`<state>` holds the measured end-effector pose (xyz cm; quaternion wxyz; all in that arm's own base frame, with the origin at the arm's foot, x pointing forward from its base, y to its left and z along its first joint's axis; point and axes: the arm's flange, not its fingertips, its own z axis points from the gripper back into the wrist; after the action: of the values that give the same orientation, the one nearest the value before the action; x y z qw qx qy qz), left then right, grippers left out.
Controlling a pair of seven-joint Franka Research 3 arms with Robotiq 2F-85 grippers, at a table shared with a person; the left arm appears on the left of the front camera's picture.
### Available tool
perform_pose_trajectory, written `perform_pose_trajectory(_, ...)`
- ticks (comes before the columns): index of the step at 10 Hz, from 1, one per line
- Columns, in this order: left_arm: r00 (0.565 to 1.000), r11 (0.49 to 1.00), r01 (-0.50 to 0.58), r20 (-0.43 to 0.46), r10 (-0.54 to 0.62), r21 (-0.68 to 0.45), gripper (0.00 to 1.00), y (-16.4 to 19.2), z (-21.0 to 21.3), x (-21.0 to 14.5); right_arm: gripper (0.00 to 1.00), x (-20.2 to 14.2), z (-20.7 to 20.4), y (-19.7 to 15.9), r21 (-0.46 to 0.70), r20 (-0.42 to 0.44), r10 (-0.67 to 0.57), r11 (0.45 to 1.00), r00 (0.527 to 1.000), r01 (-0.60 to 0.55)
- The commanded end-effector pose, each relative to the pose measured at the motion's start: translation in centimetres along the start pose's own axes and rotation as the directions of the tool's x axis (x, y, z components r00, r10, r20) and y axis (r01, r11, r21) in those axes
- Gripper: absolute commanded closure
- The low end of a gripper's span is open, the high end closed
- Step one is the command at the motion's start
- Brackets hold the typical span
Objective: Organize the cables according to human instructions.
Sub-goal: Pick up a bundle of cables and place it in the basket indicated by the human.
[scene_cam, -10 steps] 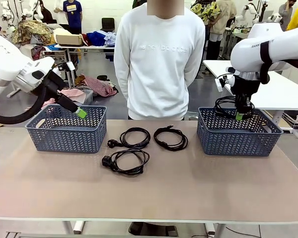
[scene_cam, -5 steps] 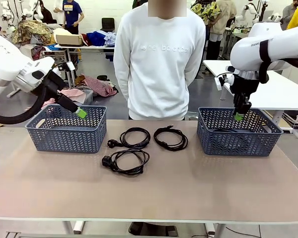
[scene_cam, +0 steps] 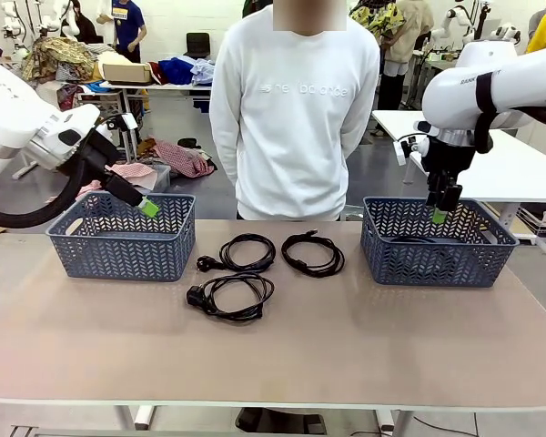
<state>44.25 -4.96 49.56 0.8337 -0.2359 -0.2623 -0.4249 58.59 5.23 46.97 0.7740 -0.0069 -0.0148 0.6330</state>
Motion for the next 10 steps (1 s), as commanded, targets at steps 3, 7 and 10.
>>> perform_pose_trajectory(3, 1.0, 1.0, 0.008, 0.024, -0.008, -0.017, 0.0, -0.1, 0.0, 0.0, 0.0, 0.2, 0.7, 0.3, -0.003, 0.011, -0.05, 0.999, 0.999, 0.05)
perform_pose_trajectory(7, 1.0, 1.0, 0.008, 0.024, -0.008, -0.017, 0.0, -0.1, 0.0, 0.0, 0.0, 0.1, 0.2, 0.1, 0.002, 0.0, -0.015, 1.0, 1.0, 0.015)
perform_pose_trajectory(10, 1.0, 1.0, 0.008, 0.024, -0.008, -0.017, 0.0, -0.1, 0.0, 0.0, 0.0, 0.8, 1.3, 3.4, -0.049, 0.098, -0.141, 0.988, 0.985, 0.146)
